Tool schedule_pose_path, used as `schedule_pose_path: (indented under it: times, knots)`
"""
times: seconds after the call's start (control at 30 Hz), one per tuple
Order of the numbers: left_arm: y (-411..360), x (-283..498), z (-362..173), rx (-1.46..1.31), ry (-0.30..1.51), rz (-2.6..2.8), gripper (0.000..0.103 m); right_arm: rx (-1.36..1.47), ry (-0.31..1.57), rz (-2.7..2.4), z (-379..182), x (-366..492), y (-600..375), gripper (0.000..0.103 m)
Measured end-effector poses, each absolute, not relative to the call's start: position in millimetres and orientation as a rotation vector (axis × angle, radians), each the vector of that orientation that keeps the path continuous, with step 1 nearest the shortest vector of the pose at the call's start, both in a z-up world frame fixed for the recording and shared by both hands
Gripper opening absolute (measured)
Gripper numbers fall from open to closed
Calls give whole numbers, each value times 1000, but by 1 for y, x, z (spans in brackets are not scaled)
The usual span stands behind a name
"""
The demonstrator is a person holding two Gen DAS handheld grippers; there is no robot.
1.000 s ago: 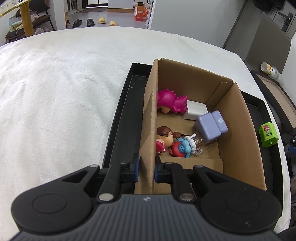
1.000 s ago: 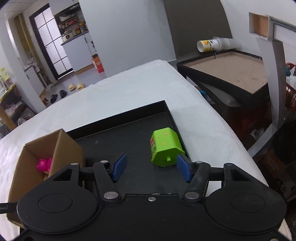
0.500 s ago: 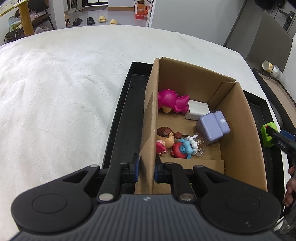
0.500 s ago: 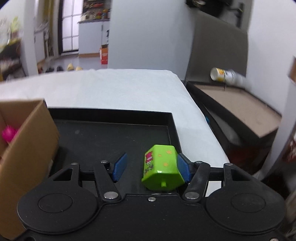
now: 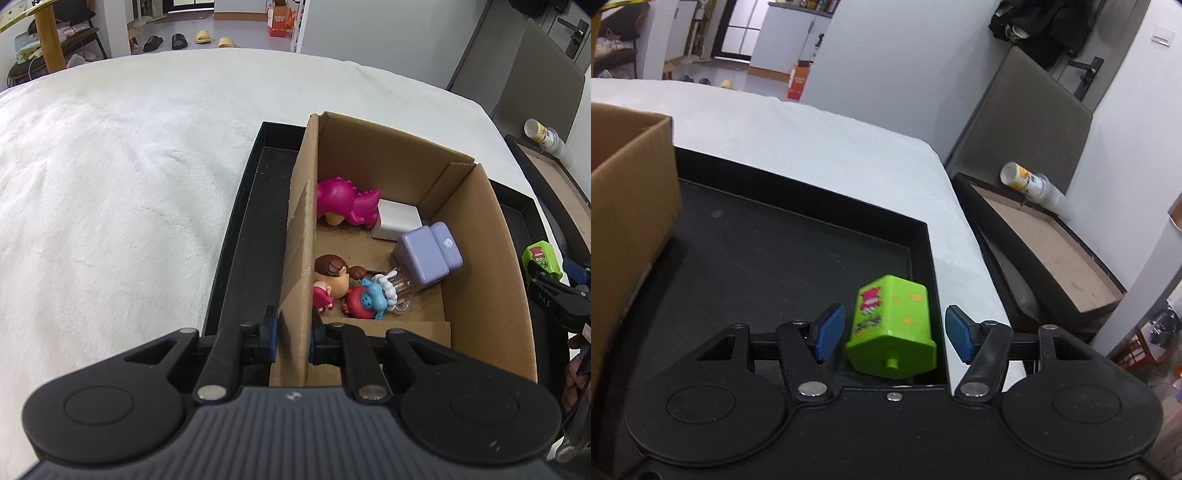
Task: Organize rigid objects
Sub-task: 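Close the right gripper on the green house toy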
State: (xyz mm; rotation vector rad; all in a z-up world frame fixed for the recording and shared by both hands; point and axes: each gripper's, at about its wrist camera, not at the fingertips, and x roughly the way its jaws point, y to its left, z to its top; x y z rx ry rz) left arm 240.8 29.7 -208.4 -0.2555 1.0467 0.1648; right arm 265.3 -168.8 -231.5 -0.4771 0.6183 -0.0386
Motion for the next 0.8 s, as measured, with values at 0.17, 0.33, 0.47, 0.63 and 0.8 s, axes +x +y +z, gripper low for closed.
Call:
schedule_pose_path:
  times: [0.17, 0.33, 0.47, 0.63, 0.8]
  knots:
    - [31, 241, -208, -261, 1047, 163, 14, -524, 666, -45, -241, 267, -166, 52]
    - [30, 242, -210, -249, 1047, 164, 14, -582, 672, -58, -244, 264, -160, 52]
    - [29, 241, -212, -249, 1046, 161, 14, -580, 656, -37, -233, 259, -159, 52]
    - [31, 239, -212, -258, 1049, 152, 14, -578, 640, -1, -220, 253, -154, 51]
    - [31, 242, -212, -256, 1049, 152, 14, -586, 628, 21, -209, 244, -146, 51]
